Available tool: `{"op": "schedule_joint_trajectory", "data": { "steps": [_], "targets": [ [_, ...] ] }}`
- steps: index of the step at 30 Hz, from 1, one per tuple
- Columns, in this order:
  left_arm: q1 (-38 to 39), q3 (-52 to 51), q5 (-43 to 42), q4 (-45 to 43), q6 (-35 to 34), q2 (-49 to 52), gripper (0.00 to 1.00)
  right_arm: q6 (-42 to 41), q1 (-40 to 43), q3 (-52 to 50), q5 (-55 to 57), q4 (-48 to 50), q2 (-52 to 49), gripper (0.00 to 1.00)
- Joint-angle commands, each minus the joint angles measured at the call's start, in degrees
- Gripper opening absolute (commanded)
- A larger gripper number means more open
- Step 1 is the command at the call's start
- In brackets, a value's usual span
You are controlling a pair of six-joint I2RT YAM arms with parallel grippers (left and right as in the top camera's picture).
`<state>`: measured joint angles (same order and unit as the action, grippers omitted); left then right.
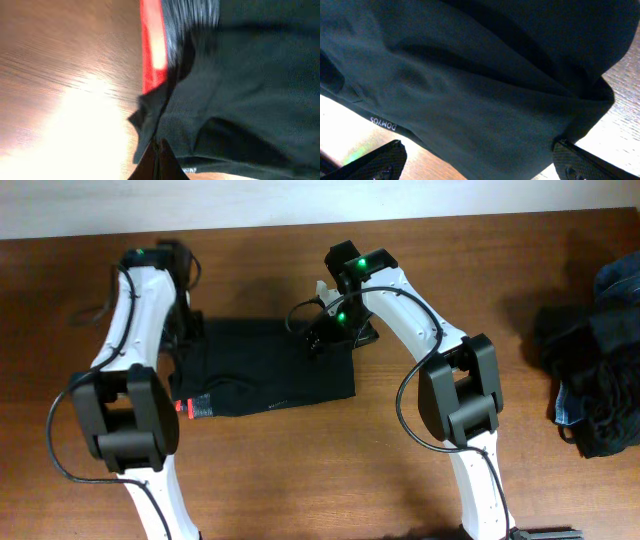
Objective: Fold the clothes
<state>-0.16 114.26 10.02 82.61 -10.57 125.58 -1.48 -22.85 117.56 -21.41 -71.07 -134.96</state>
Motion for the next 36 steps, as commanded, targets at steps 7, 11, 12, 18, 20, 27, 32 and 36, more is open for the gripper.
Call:
{"op": "schedule_joint_trajectory", "data": {
  "steps": [7,11,12,18,20,27,32,36],
  "targets": [
    [-4.7,-2.0,-0.8,-1.7,-1.0,-0.2,0.21,0.2,-0.4,0.6,0.7,0.3,2.5,0.99],
    [-5.6,-4.8,-5.3,-4.3,2.8,-0.2,0.47,0.2,-0.4,0.6,0.7,0.1,2.4,0.99],
    [-5.7,-5.0,-8.9,-4.9,5.7,-0.2,0.49,0.2,-0.4,0.6,0.7,0.1,2.4,0.99],
    [-5.9,-5.0,-21.6,-5.7,17.3,-0.2,0.73,0.2,-0.4,0.6,0.7,0.1,2.4,0.99],
    [-6.0,-5.0,-20.7,-5.8,17.3,-0.2,0.75,0.2,-0.4,0.6,0.7,0.0,2.4,0.99],
    [-6.0,-5.5,-19.3,-6.6,17.0,-0.1,0.99,0.2,-0.4,0.6,0.7,-0.1,2.4,0.99],
    [-6.0,-5.5,-15.1,-7.4,14.1,-0.1,0.99,0.9,-0.4,0.5,1.2,-0.1,2.4,0.99],
    [-5.9,-7.3,-15.1,-9.4,14.1,0.1,0.98,1.1,-0.4,-0.4,1.2,0.4,2.4,0.99]
  ]
}}
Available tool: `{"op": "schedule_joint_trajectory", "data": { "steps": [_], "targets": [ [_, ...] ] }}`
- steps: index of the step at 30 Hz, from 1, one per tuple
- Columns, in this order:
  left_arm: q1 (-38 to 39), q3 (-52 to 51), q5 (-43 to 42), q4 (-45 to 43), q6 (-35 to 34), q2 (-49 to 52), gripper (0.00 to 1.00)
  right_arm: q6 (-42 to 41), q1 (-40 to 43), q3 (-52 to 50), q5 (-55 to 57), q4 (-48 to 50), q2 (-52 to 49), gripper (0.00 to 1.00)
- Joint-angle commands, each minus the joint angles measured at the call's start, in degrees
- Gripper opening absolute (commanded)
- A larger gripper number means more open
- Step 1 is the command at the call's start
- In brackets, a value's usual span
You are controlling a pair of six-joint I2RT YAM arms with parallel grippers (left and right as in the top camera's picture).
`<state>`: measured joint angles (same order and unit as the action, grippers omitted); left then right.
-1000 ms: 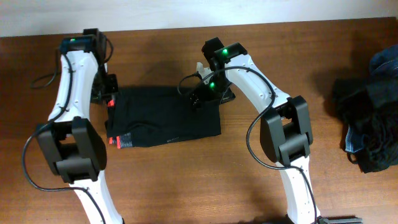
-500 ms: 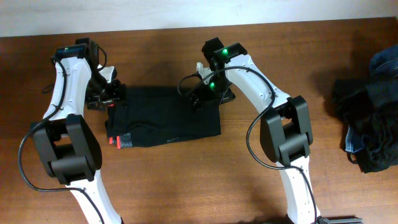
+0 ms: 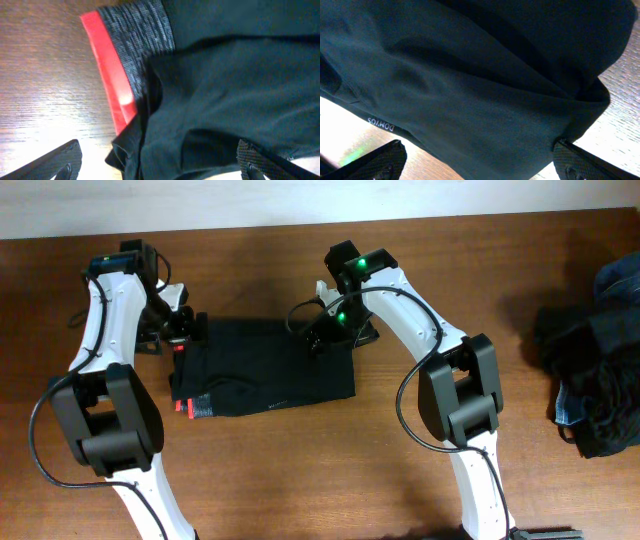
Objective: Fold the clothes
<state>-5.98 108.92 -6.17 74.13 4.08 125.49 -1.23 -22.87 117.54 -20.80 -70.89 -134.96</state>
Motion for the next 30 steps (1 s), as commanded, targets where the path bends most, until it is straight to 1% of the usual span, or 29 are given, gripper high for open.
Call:
{"op": "schedule_joint_trajectory", "data": {
  "steps": [1,9,17,19,20,21,22,25,26,28,30],
  "targets": [
    [-0.1,-3.0,1.0,-1.6,-0.6,0.2,0.98,0.9,-0.3,-0.8,0.5,0.6,2.4,0.99],
    [-0.2,-12.6,1.0,-8.9,-0.1,0.2,0.99,1.0,-0.3,-2.6,0.5,2.4,2.4,0.99],
    [-0.2,-18.5,0.6,-14.4,-0.2,0.2,0.99,1.0,-0.3,-2.6,0.5,2.6,2.4,0.99],
    [-0.2,-19.3,0.3,-15.0,-0.2,0.2,0.97,1.0,-0.3,-2.6,0.5,2.8,2.4,0.99],
    [-0.2,-19.4,0.2,-15.1,-0.2,0.2,0.93,1.0,-0.3,-2.6,0.5,2.8,2.4,0.99],
    [-0.2,-19.4,0.0,-15.1,-0.1,0.2,0.81,1.0,-0.3,-2.6,0.5,2.9,2.4,0.99],
    [-0.2,-19.4,0.0,-15.1,-0.2,0.2,0.60,1.0,-0.3,-2.6,0.5,2.9,2.4,0.99],
    [-0.2,-19.3,0.0,-14.8,-0.2,0.2,0.21,1.0,-0.3,-2.6,0.5,2.9,2.4,0.99],
    [-0.2,-19.3,0.0,-14.6,-0.2,0.2,0.10,1.0,-0.3,-2.6,0.5,2.9,2.4,0.99],
    [-0.2,-18.8,0.0,-14.3,-0.2,0.2,0.01,1.0,-0.3,-2.6,0.5,2.9,2.4,0.99],
    [-0.2,-17.7,0.1,-13.2,-0.1,0.2,0.01,1.0,-0.3,-2.6,0.5,3.0,2.4,0.99]
  ]
}}
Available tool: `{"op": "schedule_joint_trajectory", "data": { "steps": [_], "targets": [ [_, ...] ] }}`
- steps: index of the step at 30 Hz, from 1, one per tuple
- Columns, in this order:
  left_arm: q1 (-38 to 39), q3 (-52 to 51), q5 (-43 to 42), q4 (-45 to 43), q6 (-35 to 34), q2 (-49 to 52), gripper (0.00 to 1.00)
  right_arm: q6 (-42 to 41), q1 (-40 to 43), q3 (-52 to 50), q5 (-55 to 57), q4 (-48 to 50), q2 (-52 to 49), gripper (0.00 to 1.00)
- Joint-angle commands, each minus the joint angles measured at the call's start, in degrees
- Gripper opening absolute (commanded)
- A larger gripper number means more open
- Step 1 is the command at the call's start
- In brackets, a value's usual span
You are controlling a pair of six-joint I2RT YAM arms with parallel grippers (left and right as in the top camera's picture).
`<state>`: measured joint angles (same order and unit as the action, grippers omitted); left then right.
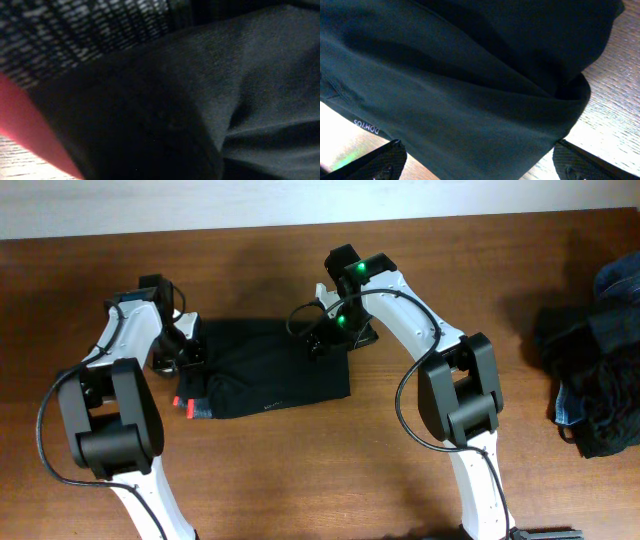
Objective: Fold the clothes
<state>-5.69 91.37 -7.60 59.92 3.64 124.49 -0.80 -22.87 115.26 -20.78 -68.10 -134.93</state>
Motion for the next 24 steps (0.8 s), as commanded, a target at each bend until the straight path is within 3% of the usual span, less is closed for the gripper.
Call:
{"op": "schedule_joint_trajectory", "data": {
  "steps": [1,12,24],
  "targets": [
    [-0.5,0.7,2.0,1.8,0.3,1.2,0.01,0.6,-0.3,-0.4,0.5,0.2,2.4,0.99],
    [-0.1,12.4,4.7,12.6,0.3,1.2,0.01,0.6,-0.3,-0.2,0.5,1.3,2.5,0.99],
    [4.4,17.5,11.6,16.1,-4.6,1.2,0.01,2.1,0.5,-0.2,0.0,0.6,3.7,0.99]
  ]
}}
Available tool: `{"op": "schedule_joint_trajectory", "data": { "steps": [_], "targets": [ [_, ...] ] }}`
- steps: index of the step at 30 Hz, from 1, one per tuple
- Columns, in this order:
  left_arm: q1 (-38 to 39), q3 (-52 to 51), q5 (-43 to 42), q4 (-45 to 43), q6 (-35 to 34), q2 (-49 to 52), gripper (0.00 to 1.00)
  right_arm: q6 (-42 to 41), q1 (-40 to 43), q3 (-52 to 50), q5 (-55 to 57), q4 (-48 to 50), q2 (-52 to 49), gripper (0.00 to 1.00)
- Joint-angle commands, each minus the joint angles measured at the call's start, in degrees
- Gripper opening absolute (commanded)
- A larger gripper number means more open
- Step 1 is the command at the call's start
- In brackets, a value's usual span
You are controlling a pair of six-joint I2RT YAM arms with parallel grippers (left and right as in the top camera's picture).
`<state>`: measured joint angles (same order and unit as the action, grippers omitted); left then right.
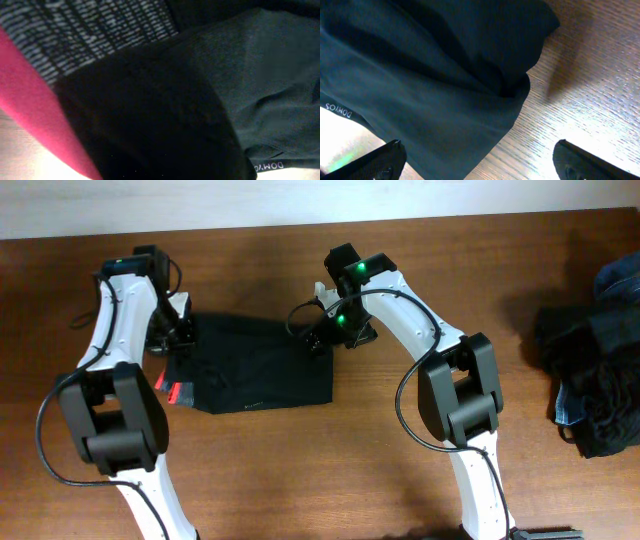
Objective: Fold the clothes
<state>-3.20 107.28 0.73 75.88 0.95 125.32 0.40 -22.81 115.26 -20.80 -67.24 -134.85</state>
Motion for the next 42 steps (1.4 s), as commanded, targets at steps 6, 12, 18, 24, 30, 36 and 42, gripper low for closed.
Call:
{"op": "schedule_joint_trajectory", "data": {
  "steps": [6,12,18,24,30,36,42],
  "targets": [
    [7.3,1.6,6.7,-0.2,-3.8,0.3,0.01,0.9,2.4,-0.2,-2.0,-1.9,4.3,0.99],
    [11.0,1.6,7.2,0.5,-7.1,0.3,0.01,0.9,4.9,-0.2,-2.1,-3.8,5.0,0.99],
    [14.1,1.6,7.0,1.4,-8.5,0.3,0.01,0.9,6.8,-0.2,-2.0,-4.9,5.1,0.99],
    [17.6,1.6,7.1,1.3,-9.3,0.3,0.01,0.9,9.7,-0.2,-1.4,-6.1,5.1,0.99],
    [19.5,2.0,7.1,1.3,-10.4,0.3,0.01,1.2,11.6,-0.4,-1.4,-7.0,5.1,0.99],
    [20.0,2.4,7.3,1.3,-11.7,0.3,0.00,2.0,11.2,-0.6,-2.1,-7.0,5.0,0.99],
    [20.1,4.7,8.2,1.8,-13.3,0.3,0.01,2.4,9.4,-0.6,-2.7,-7.3,5.0,0.99]
  ]
}}
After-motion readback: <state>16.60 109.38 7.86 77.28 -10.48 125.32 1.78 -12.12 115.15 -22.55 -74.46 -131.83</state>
